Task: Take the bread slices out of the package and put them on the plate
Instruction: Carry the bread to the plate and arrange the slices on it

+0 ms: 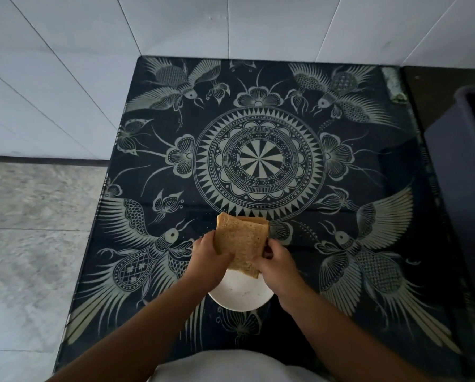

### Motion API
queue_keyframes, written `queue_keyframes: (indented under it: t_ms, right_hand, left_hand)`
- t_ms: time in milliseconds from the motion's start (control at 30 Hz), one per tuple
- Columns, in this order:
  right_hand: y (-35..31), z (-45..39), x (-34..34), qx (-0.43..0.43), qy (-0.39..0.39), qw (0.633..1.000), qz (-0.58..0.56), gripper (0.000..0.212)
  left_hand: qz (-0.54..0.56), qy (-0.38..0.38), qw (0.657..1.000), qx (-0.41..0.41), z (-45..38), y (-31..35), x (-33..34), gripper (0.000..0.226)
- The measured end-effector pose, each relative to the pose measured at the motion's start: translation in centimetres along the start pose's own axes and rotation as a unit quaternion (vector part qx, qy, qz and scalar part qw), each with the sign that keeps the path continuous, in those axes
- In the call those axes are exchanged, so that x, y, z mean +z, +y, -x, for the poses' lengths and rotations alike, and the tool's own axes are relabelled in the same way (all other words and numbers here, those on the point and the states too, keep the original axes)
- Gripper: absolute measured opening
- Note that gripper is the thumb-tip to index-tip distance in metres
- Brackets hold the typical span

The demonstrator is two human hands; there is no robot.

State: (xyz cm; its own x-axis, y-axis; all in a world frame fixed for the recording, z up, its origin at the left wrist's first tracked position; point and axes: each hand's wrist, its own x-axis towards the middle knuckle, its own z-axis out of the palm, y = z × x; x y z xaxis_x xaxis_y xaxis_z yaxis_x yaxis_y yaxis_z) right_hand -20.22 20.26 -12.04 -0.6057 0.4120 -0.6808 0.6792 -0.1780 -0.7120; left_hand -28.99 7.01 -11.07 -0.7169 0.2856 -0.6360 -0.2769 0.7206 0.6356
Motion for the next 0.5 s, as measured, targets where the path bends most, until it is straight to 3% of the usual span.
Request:
queue_keyframes:
  t_ms: [233, 500]
  right_hand:
    - [-0.6, 0.8, -0.1, 0.001, -0.014, 1.000, -0.009, 0.020]
    - [0.9, 2.1, -0.4, 0.001, -0.023, 1.000, 0.009, 0.031]
  left_hand:
    - [0.011, -0.005, 1.000, 0.003, 0.9, 0.2, -0.2, 0.057]
    - [0.046, -0.032, 0.998, 0.003, 3.0, -1.1, -0.2, 0.056]
